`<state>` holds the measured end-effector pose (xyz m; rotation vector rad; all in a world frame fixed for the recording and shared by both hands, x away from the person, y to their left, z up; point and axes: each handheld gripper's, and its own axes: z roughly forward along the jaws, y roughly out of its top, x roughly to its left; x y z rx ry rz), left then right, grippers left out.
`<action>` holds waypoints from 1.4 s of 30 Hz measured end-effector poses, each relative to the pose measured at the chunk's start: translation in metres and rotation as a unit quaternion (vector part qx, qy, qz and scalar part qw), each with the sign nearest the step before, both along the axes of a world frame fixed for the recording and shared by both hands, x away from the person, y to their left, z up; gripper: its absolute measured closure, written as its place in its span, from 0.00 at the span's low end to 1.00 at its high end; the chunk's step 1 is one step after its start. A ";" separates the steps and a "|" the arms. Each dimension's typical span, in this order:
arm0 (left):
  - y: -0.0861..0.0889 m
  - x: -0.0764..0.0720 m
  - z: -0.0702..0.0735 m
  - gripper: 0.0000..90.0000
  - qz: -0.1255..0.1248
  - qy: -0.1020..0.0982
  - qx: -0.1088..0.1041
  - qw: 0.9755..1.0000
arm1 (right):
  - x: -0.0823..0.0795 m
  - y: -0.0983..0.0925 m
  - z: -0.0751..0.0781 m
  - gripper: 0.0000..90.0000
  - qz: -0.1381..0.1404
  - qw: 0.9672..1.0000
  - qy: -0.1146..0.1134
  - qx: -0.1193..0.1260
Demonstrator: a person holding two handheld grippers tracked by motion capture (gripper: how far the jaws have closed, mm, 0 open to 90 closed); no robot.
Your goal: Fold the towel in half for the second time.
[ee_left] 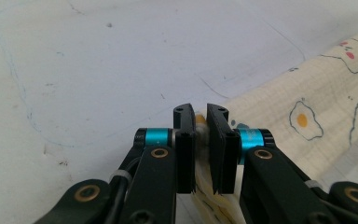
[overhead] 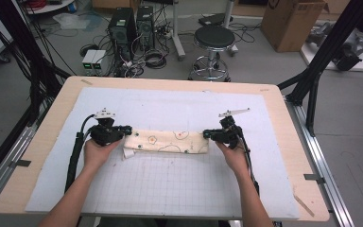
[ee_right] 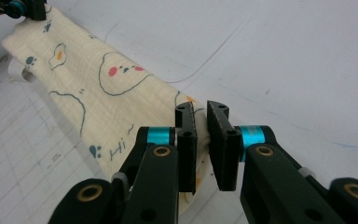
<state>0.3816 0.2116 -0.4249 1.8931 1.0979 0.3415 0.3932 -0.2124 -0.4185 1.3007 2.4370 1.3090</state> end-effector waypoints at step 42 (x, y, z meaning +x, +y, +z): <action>0.006 0.005 -0.005 0.68 0.011 0.006 -0.006 1.000 | 0.003 -0.005 -0.004 0.57 -0.032 0.999 -0.015 0.019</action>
